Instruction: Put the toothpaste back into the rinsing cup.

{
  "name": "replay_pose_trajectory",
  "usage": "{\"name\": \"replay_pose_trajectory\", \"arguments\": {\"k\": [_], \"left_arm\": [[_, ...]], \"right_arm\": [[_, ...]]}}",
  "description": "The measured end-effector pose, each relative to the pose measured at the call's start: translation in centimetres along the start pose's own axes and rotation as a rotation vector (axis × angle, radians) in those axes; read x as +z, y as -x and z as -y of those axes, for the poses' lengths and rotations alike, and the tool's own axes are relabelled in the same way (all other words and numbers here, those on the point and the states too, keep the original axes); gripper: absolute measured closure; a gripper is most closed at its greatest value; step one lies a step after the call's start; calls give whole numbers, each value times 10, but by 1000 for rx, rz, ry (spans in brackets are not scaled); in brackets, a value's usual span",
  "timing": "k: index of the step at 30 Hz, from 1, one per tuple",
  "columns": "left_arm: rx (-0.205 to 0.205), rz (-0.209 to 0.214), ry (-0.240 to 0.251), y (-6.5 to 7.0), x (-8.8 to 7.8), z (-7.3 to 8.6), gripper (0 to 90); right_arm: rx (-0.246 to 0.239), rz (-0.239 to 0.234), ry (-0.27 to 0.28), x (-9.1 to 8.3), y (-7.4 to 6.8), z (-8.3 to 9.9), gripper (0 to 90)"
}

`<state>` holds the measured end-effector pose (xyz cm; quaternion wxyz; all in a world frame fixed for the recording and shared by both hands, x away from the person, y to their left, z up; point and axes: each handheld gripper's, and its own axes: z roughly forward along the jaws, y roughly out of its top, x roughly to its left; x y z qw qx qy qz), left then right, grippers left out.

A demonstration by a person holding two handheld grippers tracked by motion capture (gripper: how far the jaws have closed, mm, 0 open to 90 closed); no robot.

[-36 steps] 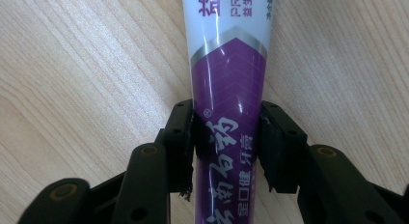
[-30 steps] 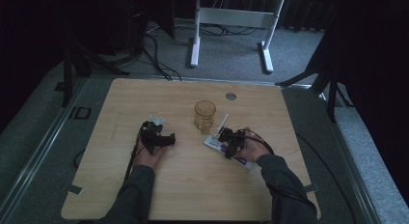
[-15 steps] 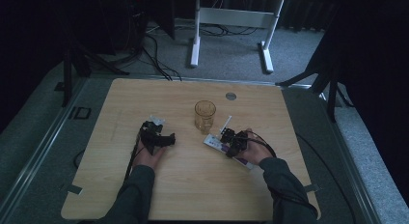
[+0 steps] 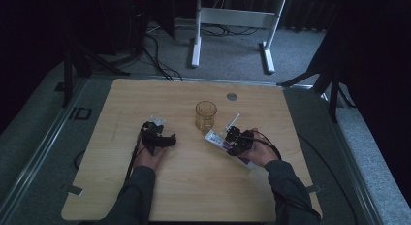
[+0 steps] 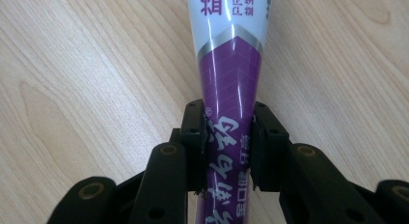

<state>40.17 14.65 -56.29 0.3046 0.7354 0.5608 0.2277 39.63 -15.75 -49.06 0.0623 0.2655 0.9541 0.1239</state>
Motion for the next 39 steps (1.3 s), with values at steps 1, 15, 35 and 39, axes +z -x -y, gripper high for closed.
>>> {"name": "replay_pose_trajectory", "arguments": {"k": [1,15,35,39], "left_arm": [[0,0,0,0,0,0,117],[0,0,-1,0,0,0,118],[0,0,-1,0,0,0,117],[0,0,-1,0,0,0,118]], "right_arm": [[5,0,8,-2,-1,1,715],[0,2,84,-21,-4,1,716],[36,7,195,-42,4,-6,715],[38,9,206,-42,5,-8,716]]}}
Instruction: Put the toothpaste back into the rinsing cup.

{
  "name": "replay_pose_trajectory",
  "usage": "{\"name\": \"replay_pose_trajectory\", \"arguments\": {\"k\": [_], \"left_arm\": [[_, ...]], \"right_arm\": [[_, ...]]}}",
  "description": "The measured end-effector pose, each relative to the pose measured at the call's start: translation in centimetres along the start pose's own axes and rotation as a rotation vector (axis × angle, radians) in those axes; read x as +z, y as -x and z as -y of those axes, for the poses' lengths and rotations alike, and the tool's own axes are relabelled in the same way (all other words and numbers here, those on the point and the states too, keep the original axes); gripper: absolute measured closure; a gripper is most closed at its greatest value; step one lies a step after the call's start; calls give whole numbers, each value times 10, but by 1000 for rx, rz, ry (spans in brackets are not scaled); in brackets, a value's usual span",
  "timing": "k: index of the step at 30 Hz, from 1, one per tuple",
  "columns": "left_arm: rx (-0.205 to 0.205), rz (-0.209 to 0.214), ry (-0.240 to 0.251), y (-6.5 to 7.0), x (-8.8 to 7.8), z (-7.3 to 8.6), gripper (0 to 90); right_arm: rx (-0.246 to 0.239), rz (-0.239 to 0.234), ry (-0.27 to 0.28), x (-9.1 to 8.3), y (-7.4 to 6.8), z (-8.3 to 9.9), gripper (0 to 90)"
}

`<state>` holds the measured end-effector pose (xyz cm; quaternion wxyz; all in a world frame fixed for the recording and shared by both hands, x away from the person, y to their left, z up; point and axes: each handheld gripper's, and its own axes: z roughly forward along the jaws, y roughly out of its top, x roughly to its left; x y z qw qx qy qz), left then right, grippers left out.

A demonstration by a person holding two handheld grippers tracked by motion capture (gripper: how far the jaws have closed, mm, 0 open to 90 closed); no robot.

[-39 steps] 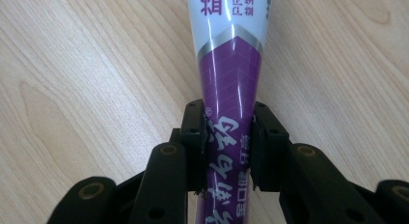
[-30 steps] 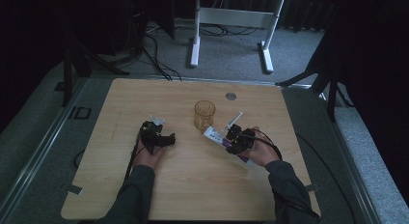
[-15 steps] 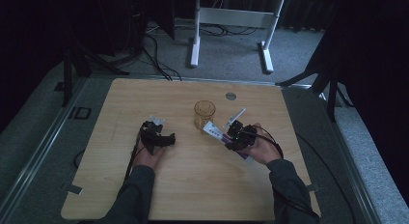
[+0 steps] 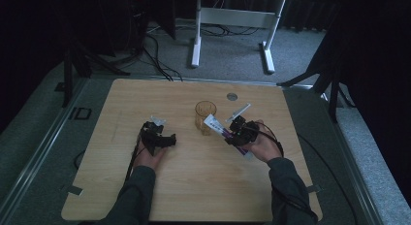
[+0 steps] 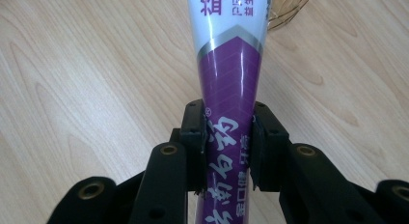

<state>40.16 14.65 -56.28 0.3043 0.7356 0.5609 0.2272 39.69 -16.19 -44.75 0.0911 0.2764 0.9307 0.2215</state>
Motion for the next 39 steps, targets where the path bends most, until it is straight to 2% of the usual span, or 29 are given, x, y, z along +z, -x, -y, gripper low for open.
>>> {"name": "replay_pose_trajectory", "arguments": {"k": [27,35,39], "left_arm": [[-2,0,2,0,0,0,117],[0,0,1,0,0,0,117],[0,0,0,0,0,0,117]], "right_arm": [[99,15,137,-3,17,-9,716],[135,14,165,-4,24,-12,716],[136,31,164,-2,26,-14,716]]}}
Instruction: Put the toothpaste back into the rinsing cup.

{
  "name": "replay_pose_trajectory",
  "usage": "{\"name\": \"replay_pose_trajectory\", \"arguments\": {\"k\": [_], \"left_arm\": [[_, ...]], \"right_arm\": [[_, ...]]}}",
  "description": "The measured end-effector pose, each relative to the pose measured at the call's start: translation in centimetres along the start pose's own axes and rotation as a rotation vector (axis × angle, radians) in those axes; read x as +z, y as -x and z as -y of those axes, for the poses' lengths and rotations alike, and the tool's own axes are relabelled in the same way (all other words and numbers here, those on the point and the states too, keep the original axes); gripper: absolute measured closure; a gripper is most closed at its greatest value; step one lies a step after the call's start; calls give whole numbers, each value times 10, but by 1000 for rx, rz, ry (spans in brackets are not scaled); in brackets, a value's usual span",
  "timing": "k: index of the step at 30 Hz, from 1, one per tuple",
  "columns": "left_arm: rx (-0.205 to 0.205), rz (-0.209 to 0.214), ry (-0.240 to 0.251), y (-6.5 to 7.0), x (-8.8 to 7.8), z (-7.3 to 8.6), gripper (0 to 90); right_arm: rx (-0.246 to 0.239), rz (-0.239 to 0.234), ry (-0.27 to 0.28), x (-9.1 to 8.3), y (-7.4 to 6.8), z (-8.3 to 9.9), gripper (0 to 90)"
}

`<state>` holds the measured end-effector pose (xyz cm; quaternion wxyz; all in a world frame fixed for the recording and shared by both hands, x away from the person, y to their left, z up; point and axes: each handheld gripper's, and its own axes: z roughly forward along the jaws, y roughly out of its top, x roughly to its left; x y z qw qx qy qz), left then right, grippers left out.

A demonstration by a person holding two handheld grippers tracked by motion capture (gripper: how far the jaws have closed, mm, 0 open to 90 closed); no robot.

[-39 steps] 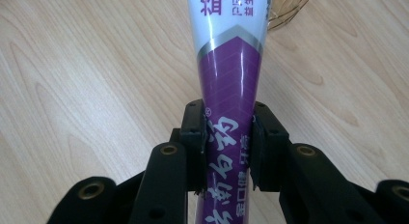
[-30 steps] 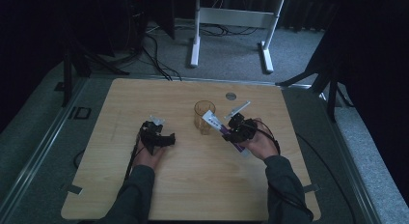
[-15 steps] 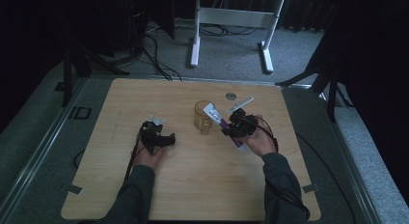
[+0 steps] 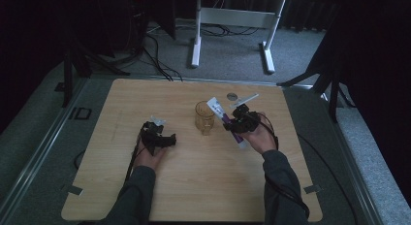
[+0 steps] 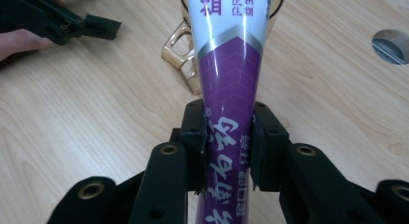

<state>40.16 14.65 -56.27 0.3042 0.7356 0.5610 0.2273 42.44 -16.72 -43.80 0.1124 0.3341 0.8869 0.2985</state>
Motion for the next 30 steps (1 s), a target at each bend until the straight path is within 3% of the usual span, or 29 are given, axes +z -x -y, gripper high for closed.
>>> {"name": "replay_pose_trajectory", "arguments": {"k": [6,30], "left_arm": [[0,0,1,0,0,0,118],[0,0,1,0,0,0,117]], "right_arm": [[36,3,37,0,6,-1,716],[79,20,114,1,11,-9,716]]}}
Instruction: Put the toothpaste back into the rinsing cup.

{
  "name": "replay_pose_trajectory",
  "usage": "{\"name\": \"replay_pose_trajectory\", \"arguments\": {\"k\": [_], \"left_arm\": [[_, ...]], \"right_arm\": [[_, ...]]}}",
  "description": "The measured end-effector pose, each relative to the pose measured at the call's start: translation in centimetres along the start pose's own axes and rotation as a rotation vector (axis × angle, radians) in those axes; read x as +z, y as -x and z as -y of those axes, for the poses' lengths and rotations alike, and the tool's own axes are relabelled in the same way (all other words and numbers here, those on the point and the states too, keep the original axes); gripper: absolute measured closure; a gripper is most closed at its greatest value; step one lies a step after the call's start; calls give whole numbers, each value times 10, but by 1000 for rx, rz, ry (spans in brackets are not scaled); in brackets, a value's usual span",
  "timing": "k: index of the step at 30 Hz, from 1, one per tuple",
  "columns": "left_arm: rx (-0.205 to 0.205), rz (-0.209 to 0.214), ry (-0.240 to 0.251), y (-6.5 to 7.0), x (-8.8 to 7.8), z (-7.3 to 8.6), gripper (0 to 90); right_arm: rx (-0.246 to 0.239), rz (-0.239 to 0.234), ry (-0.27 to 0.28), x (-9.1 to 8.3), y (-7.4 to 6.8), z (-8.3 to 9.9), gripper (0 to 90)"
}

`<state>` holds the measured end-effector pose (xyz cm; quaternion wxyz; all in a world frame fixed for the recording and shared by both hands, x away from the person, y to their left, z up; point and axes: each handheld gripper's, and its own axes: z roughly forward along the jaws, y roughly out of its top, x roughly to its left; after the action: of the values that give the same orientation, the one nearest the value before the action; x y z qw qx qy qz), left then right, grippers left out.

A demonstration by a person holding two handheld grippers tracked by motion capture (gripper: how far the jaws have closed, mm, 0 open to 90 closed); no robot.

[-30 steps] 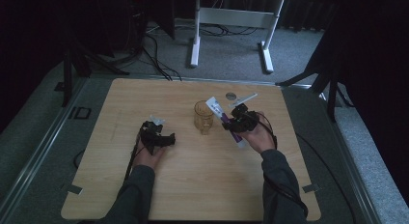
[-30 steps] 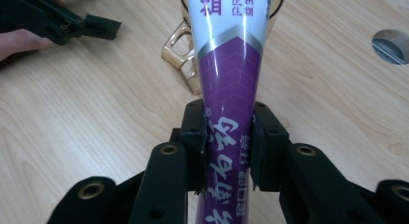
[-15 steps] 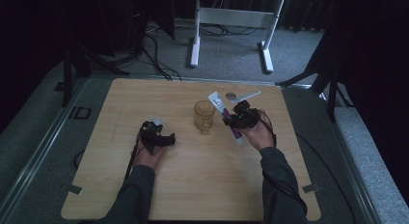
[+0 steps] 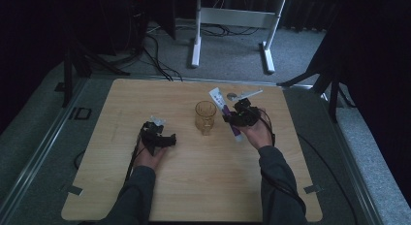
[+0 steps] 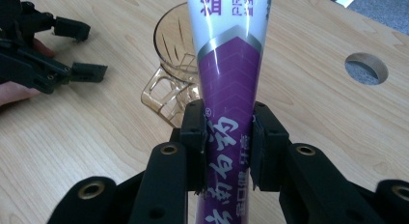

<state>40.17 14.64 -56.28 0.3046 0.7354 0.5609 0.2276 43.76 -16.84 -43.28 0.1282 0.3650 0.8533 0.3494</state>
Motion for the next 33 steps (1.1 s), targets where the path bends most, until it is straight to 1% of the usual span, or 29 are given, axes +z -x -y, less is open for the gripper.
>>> {"name": "replay_pose_trajectory", "arguments": {"k": [4,18,21,23,27,33], "left_arm": [[-1,0,2,0,0,0,118],[-3,-1,3,0,0,0,117],[-1,-1,1,0,0,0,117],[-1,-1,1,0,0,0,118],[-1,-1,0,0,0,0,118],[-1,-1,1,0,0,0,118]], "right_arm": [[22,-9,27,0,2,-1,716],[48,-8,71,1,5,-7,717],[54,-13,91,1,6,-8,717],[61,-25,105,1,7,-9,717],[61,-24,107,1,7,-12,716],[70,-19,128,2,7,-15,717]]}}
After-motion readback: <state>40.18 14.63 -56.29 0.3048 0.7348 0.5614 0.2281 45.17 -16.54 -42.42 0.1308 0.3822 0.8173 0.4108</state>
